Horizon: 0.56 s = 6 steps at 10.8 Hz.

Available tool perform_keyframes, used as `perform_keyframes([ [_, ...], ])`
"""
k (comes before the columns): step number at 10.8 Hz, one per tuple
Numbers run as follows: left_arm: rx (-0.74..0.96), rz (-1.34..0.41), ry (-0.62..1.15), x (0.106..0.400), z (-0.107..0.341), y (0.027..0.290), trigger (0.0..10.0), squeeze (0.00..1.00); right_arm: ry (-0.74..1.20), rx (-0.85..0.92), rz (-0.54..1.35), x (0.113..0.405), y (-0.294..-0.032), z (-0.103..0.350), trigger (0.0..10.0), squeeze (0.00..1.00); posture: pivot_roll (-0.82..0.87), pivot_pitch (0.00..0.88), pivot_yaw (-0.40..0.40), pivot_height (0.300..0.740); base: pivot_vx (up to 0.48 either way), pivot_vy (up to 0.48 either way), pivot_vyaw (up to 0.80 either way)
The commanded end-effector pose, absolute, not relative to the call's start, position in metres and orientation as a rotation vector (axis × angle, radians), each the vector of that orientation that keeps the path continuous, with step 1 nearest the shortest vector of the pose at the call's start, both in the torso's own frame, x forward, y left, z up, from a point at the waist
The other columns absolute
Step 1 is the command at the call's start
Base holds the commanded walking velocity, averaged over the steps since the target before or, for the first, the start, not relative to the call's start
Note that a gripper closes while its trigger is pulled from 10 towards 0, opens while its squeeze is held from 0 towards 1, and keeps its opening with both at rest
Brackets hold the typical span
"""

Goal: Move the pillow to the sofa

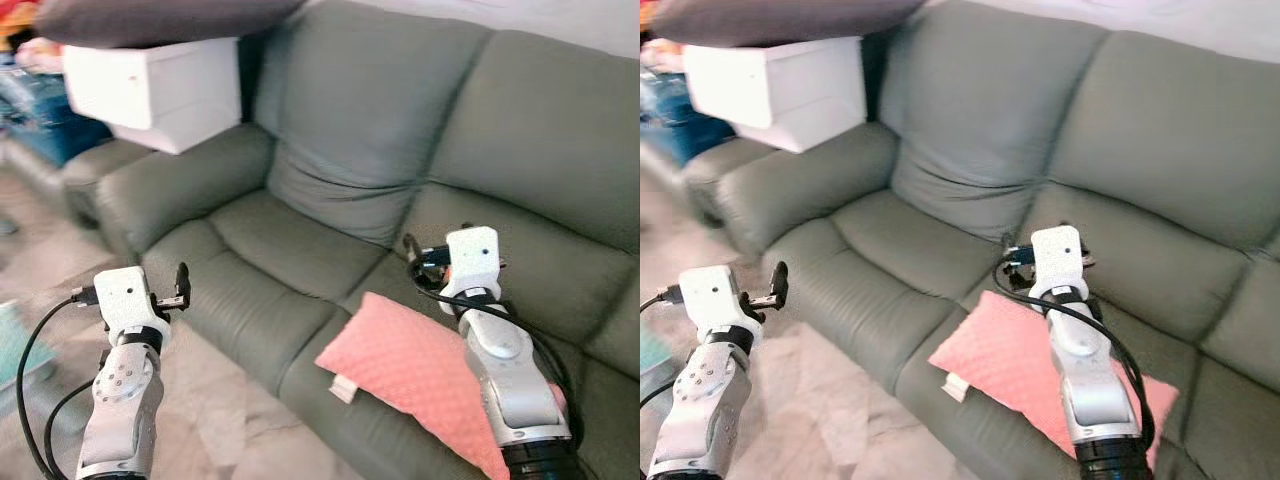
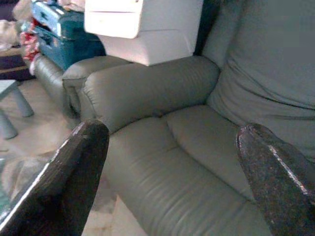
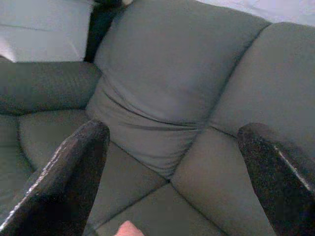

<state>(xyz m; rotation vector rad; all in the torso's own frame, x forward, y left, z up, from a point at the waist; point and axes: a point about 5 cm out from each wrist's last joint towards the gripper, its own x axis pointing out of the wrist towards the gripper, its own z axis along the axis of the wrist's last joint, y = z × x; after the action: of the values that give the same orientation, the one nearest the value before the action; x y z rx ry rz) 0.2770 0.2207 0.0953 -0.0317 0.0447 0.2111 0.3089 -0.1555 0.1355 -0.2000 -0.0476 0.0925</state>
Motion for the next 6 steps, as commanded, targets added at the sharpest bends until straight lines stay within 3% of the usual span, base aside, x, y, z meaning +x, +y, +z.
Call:
perform_keyframes([
  [1, -0.024, 0.22, 0.036, 0.276, 0.0985, 0.2229, 10.0, 0.0, -0.049, -0.192, 0.096, 0.3085, -0.1552, 0.1373, 10.0, 0.0, -0.09, 0.0, 0.007, 0.74, 0.0, 0.0, 0.8],
  [6, -0.024, 0.233, 0.044, 0.2757, 0.0955, 0.2246, 10.0, 0.0, -0.042, -0.182, 0.108, 0.3061, -0.1521, 0.1355, 10.0, 0.0, -0.1, 0.0, 0.017, 0.74, 0.0, 0.0, 0.8],
])
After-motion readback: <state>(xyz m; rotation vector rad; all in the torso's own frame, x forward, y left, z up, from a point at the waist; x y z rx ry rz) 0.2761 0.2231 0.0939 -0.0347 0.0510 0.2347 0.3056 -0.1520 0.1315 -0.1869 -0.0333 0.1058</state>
